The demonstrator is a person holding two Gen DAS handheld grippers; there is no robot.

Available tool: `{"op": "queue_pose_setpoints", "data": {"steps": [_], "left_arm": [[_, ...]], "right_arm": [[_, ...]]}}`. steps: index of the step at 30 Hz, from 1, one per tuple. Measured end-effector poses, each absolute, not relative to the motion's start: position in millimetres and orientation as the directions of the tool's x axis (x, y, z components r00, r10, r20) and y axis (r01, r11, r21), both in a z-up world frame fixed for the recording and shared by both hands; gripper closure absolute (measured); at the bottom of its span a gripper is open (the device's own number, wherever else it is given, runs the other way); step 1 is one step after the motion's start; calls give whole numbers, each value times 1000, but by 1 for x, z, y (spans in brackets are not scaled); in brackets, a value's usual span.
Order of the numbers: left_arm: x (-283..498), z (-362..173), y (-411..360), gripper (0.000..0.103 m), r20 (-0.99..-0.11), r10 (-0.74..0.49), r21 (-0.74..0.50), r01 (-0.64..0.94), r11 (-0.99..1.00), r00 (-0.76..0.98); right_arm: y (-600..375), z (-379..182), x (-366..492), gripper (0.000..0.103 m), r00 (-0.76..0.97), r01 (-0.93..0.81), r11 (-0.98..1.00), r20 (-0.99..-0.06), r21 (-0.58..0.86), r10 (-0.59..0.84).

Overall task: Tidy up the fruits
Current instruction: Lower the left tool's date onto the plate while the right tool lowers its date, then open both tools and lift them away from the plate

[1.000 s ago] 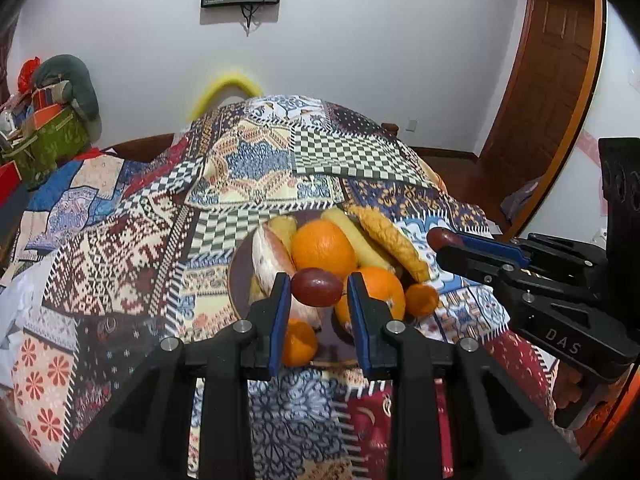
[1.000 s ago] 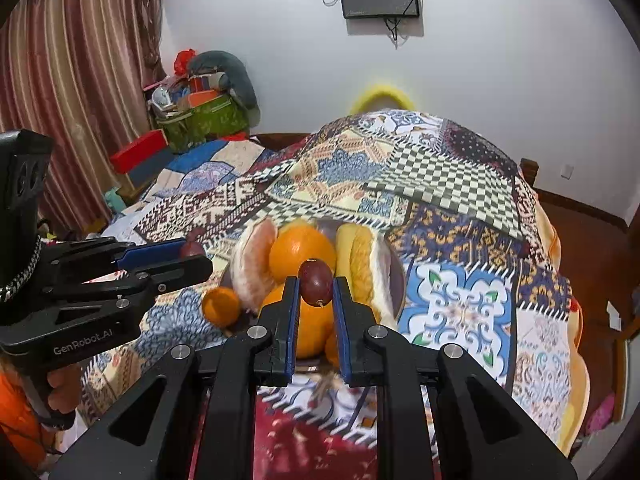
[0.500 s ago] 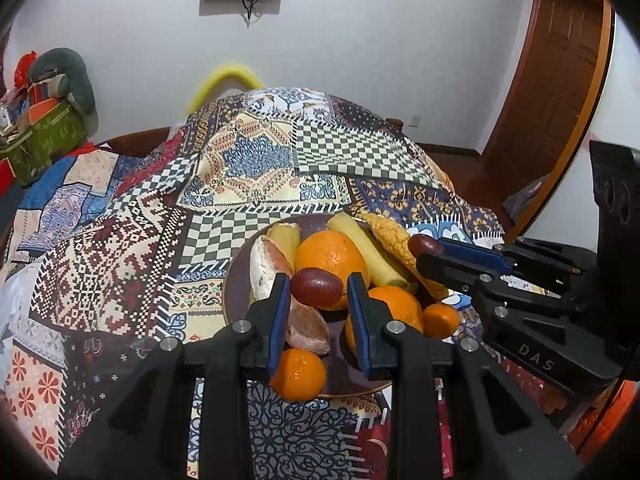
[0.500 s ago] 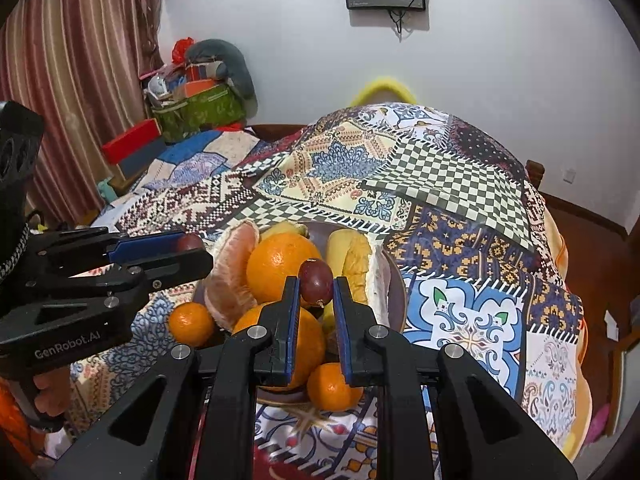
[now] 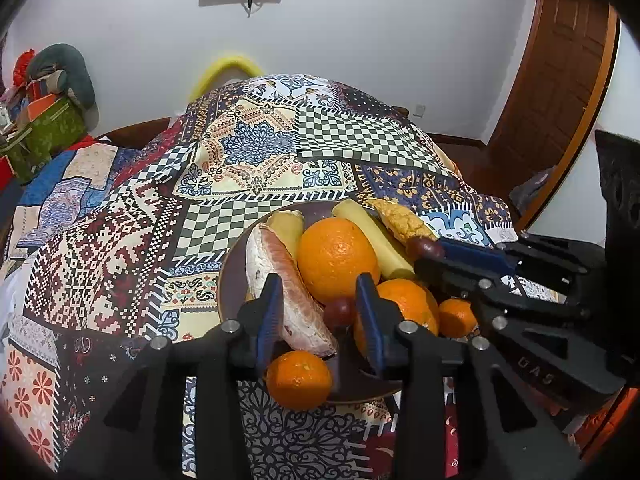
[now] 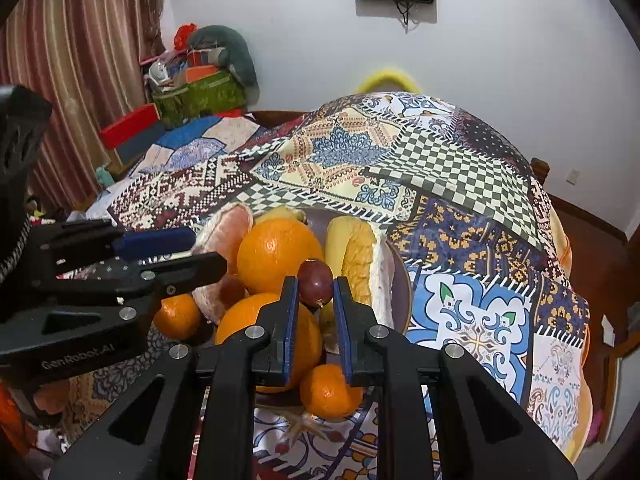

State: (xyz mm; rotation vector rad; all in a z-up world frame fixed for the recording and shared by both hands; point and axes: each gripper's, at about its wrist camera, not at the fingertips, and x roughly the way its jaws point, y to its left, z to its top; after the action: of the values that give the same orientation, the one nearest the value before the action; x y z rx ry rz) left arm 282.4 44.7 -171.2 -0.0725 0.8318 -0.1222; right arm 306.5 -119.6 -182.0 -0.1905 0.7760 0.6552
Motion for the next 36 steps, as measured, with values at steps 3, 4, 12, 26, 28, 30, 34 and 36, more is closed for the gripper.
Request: {"op": "queue_pose_setpoints", "data": {"steps": [3,4,12,26,28,30,34,36], "left_arm": [[280,-169,46,65,-730,-136,-114,76,991,669],[279,-168,46,65,-728,-135,-115,74,991,672],[260,-138,53,65,-682,-116,-118,47,992,722],[174,-34,41,65,-463,-92,-90,56,994,882],[160,-22,39,60,-430,-97,-91,64,994,898],[141,-7,36,50,-380,-94,-87,65,994,920],[109,13,30,46,-306,-82,-65,66,996,948],[97,20,29,44,-279,-82,-64,66,996,957]], "right_arm": [[-119,-183,305,82,530,-612,788,-705,65,470],[-120,-182,305,78,533,-611,789,-704,64,470],[-133,-156,292,73,579,-593,802,-651,78,491],[-177,-46,209,73,746,-562,824,-387,71,542],[-183,-33,191,73,764,-559,826,-345,68,545],[-187,-22,176,70,778,-557,828,-307,65,547],[-193,-8,151,56,807,-544,837,-238,56,540],[-194,-3,141,56,818,-537,842,-213,52,535]]}}
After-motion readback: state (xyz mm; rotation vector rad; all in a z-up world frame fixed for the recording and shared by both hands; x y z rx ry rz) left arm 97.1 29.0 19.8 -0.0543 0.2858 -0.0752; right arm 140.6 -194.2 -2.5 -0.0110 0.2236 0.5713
